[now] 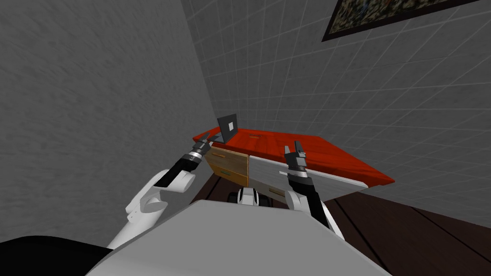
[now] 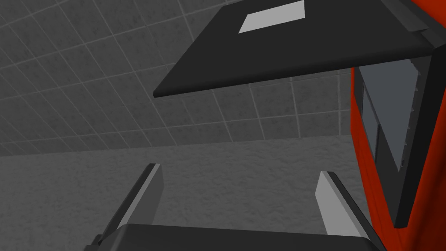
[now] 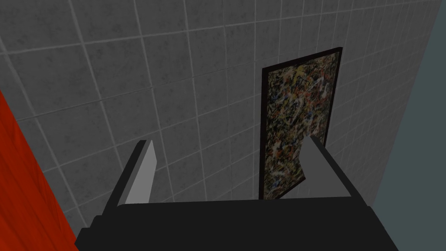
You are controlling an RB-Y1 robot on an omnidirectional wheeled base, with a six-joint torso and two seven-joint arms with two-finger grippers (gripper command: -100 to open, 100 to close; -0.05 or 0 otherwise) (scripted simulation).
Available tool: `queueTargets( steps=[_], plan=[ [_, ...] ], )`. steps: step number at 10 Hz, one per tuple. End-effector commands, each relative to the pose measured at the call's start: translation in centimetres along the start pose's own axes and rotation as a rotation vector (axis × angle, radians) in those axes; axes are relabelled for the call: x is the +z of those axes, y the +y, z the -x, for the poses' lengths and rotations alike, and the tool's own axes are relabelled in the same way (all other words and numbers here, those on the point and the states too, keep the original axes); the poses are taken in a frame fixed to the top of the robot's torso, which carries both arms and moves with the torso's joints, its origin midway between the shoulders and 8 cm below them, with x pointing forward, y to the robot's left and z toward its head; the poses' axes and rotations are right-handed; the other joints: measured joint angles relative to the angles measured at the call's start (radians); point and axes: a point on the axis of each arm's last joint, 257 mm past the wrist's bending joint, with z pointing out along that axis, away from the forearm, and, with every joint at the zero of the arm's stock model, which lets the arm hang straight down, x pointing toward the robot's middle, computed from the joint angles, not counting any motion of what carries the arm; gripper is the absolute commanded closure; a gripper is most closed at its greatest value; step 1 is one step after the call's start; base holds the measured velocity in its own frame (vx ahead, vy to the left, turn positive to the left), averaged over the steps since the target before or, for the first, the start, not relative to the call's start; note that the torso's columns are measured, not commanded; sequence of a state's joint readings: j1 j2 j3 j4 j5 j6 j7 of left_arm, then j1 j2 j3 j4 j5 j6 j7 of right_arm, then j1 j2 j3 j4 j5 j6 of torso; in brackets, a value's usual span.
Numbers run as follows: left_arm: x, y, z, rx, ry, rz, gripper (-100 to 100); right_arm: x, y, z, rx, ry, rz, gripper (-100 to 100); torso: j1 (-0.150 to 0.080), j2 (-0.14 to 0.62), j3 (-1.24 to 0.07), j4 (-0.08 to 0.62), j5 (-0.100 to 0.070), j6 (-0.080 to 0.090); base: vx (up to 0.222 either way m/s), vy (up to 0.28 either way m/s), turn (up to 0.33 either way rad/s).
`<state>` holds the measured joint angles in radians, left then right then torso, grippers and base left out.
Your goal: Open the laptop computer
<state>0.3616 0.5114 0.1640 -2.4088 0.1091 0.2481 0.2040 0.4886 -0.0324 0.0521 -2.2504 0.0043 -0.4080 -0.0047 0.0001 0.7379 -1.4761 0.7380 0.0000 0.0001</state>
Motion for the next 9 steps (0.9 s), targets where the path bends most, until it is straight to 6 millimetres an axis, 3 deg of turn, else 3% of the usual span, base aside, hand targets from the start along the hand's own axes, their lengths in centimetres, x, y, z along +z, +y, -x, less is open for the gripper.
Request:
queueTargets(
  steps=[1,9],
  plan=[
    [0.4,0.6,1.1,0.025,-0.013,0.048,-100,0.0,0.0,0.0,0.000,0.000,0.000,0,0.000,0.000,0.000,0.000,0.000,0.000,0.017,0.008,-0.090],
    [1.3,2.2,4.9,0.092,-0.071,0.193,-100,0.0,0.0,0.0,0.000,0.000,0.000,0,0.000,0.000,0.000,0.000,0.000,0.000,0.015,0.003,-0.061]
  ],
)
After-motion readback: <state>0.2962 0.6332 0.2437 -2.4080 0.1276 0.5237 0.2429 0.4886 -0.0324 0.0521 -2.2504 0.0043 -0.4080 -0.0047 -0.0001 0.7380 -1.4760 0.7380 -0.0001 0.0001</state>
